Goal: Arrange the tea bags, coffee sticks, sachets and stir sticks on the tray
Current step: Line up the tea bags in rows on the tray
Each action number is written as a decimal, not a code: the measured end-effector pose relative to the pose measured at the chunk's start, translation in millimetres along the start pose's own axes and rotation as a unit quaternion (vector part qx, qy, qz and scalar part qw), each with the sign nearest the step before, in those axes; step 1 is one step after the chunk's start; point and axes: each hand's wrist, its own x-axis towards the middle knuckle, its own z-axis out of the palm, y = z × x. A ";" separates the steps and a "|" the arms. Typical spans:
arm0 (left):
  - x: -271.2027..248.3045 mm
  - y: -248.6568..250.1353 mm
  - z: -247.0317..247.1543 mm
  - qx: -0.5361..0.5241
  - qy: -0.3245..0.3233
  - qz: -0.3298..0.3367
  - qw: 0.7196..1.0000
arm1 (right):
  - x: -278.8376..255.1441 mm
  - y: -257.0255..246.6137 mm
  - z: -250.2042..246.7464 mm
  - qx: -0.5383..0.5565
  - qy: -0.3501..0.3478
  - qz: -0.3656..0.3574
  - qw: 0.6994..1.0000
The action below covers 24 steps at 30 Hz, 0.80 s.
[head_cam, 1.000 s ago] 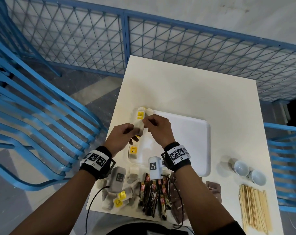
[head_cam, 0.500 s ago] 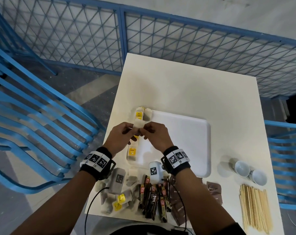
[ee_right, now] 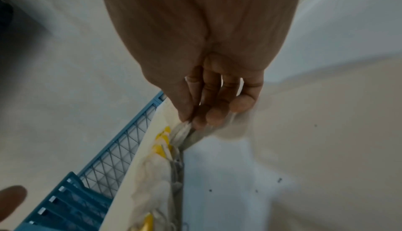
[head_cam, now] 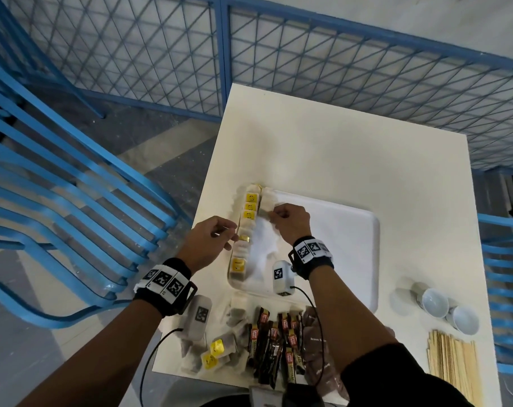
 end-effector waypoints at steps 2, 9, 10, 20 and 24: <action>0.4 0.4 0.1 0.005 -0.001 0.004 1.000 | 0.1 -1.8 -1.2 -0.017 0.002 0.001 1.000; 2.2 -2.1 0.7 0.015 -0.009 0.007 1.000 | 2.1 -10.3 -1.0 -0.011 0.007 0.018 1.000; 1.9 -2.3 1.4 0.014 -0.011 0.007 1.000 | 1.6 -10.2 -1.0 -0.011 0.008 0.018 1.000; -12.9 -14.5 0.4 0.057 -0.011 -0.001 0.998 | -32.4 -5.0 -1.5 0.066 0.025 -0.006 0.998; -34.0 -29.5 0.5 0.116 -0.024 0.016 0.993 | -75.7 -5.3 6.5 0.051 -0.034 -0.064 0.996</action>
